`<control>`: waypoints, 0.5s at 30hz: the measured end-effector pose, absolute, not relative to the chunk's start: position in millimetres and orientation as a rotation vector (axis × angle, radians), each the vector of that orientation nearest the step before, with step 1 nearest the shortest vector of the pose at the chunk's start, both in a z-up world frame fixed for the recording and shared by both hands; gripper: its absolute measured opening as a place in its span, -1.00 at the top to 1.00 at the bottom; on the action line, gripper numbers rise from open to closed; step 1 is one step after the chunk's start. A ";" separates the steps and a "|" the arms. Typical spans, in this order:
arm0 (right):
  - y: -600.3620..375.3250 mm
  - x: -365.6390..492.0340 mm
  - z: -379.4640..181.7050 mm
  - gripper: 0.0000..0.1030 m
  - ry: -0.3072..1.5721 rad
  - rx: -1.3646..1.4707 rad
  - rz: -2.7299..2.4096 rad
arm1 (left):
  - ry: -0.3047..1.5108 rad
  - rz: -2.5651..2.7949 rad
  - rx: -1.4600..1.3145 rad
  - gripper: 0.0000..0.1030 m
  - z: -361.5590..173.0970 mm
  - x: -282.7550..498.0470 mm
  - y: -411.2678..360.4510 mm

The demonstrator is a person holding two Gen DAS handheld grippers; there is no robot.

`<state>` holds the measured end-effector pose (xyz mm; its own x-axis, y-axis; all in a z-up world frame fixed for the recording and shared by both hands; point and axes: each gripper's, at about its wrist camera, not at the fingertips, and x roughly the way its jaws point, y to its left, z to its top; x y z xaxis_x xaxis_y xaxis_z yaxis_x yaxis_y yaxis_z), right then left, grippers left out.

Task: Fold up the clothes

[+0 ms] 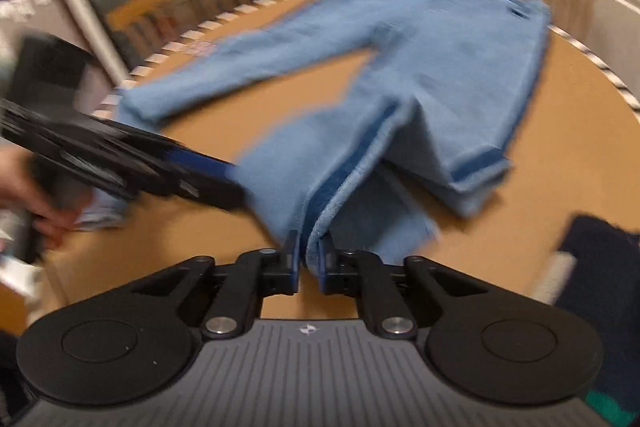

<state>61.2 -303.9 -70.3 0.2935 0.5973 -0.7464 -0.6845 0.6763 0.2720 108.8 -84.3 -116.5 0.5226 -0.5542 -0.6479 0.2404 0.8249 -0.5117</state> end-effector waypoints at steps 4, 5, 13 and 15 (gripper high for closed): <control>-322.5 65.8 -36.7 0.90 0.912 0.112 0.871 | 0.860 -0.589 -0.600 -0.36 -109.6 105.5 -66.7; -328.1 67.7 -28.6 0.90 0.902 0.170 0.870 | 0.843 -0.609 -0.652 -0.36 -105.3 104.7 -61.6; -368.3 67.9 7.2 0.91 0.997 0.692 0.717 | 0.781 -0.735 -0.781 -0.53 -49.5 85.6 -45.1; -375.8 51.6 -11.1 0.90 1.080 0.810 0.658 | 0.839 -0.737 -0.774 -0.55 -46.9 78.7 -46.8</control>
